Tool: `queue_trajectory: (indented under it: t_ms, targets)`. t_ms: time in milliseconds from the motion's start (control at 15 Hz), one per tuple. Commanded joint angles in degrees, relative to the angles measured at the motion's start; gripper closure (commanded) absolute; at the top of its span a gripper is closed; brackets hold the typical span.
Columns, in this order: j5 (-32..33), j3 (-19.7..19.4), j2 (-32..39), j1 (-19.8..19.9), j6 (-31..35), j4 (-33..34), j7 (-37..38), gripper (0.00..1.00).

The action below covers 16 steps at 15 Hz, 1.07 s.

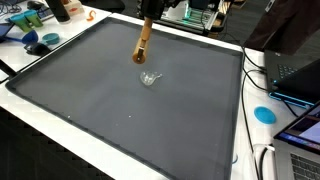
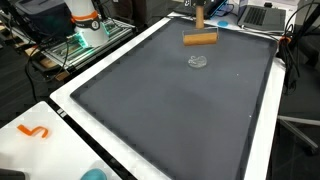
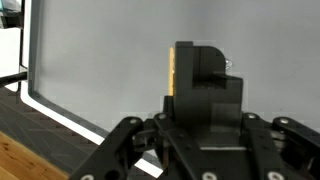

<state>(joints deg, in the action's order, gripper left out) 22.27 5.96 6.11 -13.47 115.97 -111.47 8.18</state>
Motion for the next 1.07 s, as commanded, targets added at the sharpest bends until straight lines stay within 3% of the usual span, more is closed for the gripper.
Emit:
queue_trajectory:
  t_ms: [0, 467, 1000]
  targets:
    - [-4.93, 1.68, -3.36, 1.37, 1.02, -2.32, -5.57, 0.76]
    - [-11.25, 4.14, -3.33, 0.54, -1.17, -0.46, -12.15, 0.76]
    - [-7.88, 6.79, 0.37, -1.56, -6.8, 4.62, -8.26, 0.76]
